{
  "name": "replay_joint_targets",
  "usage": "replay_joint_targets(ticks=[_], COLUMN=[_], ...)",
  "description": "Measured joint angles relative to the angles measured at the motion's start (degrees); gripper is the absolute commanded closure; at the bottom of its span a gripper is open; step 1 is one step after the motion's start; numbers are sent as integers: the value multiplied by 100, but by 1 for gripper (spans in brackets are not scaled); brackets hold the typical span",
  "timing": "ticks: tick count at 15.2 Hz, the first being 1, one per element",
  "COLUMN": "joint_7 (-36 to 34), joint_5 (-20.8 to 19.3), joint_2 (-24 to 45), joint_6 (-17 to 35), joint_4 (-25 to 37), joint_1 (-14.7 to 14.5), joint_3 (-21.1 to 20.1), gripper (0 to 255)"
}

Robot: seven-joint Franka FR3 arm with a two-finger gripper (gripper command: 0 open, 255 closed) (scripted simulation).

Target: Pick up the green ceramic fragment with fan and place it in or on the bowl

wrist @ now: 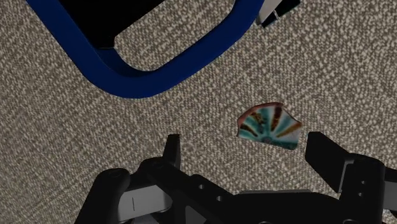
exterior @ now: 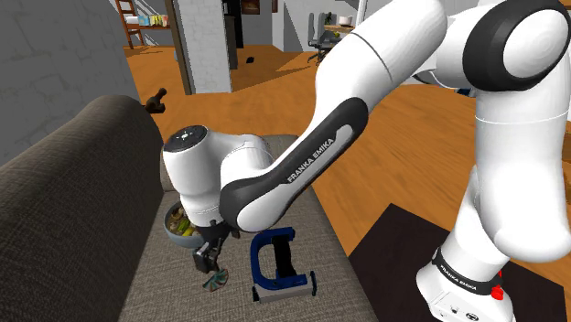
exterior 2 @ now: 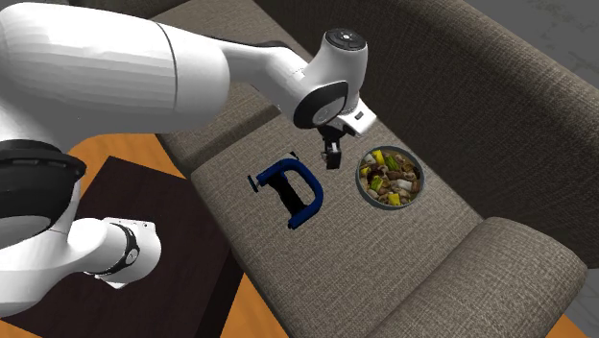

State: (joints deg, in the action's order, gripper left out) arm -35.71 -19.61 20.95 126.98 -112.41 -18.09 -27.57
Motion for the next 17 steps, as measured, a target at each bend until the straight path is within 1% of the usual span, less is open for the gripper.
replay_joint_targets(ticks=[3, 5, 11, 17], joint_7=[-180, -233, -340, -357], joint_5=[-307, -399, -599, -630], joint_2=[649, 812, 1125, 1179], joint_6=[-22, 50, 349, 390], joint_4=[526, 583, 565, 577], joint_1=[-335, -412, -480, -494], joint_3=[62, 97, 230, 252], gripper=[0, 0, 0, 0])
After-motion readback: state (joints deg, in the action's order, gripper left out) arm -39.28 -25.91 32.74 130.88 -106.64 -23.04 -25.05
